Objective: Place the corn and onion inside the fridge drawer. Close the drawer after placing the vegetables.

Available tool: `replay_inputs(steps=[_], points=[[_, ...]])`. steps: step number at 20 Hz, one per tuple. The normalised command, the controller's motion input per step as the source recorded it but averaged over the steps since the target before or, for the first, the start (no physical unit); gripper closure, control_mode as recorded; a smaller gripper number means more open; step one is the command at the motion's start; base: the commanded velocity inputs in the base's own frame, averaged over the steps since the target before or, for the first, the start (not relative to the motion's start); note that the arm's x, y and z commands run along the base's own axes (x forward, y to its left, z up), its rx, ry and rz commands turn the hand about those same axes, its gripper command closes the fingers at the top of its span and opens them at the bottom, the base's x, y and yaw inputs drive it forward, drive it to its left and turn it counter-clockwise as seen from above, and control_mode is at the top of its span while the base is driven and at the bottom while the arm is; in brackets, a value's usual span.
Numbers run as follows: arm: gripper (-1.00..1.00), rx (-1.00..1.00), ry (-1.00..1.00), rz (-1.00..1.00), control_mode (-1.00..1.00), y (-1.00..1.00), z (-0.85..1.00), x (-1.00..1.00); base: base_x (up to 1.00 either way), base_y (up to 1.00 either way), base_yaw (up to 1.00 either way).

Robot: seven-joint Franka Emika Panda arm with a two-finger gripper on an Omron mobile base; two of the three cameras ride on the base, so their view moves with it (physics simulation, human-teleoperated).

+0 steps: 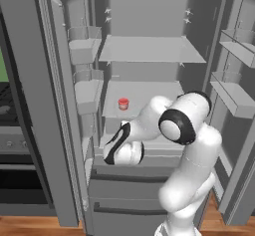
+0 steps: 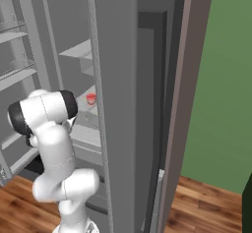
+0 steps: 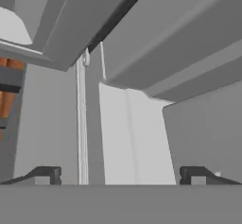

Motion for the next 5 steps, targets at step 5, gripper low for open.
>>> replay_inputs(steps=[5], points=[[-1.00, 0.00, 0.00, -0.07, -1.00, -0.43, 0.74, -0.51, 0.00, 0.00, 0.00]])
